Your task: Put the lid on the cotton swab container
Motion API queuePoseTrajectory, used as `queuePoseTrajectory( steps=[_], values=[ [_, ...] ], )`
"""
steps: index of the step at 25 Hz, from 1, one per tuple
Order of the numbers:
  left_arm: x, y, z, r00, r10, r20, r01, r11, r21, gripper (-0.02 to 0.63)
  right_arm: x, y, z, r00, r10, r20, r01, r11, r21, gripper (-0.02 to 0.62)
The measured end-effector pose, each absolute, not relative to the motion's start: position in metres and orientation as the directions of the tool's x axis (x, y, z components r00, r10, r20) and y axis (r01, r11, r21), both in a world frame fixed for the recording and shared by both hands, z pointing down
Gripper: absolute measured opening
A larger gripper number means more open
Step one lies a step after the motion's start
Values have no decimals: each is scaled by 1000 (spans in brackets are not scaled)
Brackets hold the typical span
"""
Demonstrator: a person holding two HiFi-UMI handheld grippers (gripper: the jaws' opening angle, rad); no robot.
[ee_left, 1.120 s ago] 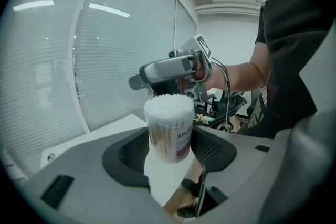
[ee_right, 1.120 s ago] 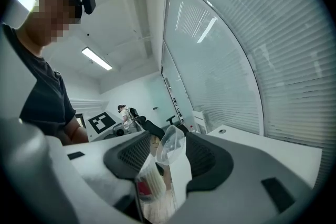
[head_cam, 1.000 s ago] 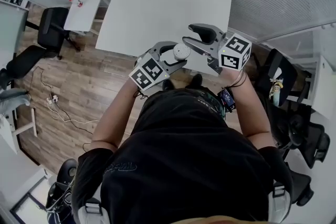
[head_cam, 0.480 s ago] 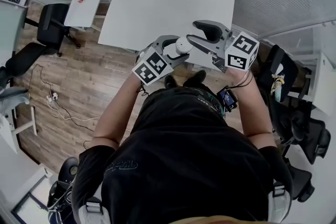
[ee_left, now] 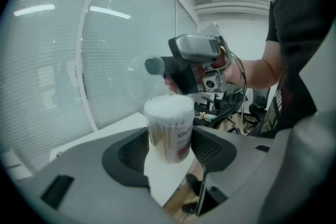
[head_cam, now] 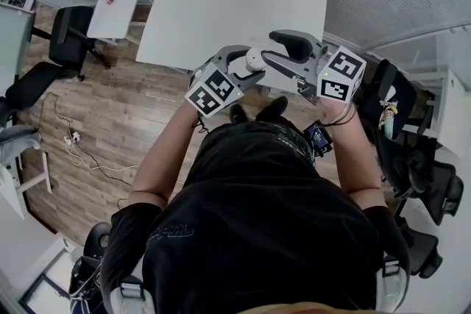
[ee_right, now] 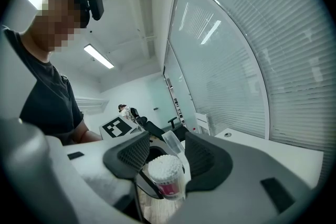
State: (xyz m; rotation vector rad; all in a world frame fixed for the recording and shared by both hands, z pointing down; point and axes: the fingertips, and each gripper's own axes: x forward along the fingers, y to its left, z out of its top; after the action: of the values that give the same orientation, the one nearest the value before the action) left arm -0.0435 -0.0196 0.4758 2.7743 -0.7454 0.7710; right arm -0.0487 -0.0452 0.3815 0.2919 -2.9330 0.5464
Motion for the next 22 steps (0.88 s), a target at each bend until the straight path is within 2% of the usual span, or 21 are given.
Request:
queuePoseTrajectory(
  steps=[17, 22],
  values=[
    [-54, -25, 475, 724, -472, 503, -549, -835, 7, 259, -59, -34, 384, -974, -146, 174, -209, 874, -438, 213],
    [-61, -22, 474, 713, -482, 510, -562, -827, 3, 259, -66, -31, 386, -969, -141, 202, -219, 869, -445, 176]
  ],
)
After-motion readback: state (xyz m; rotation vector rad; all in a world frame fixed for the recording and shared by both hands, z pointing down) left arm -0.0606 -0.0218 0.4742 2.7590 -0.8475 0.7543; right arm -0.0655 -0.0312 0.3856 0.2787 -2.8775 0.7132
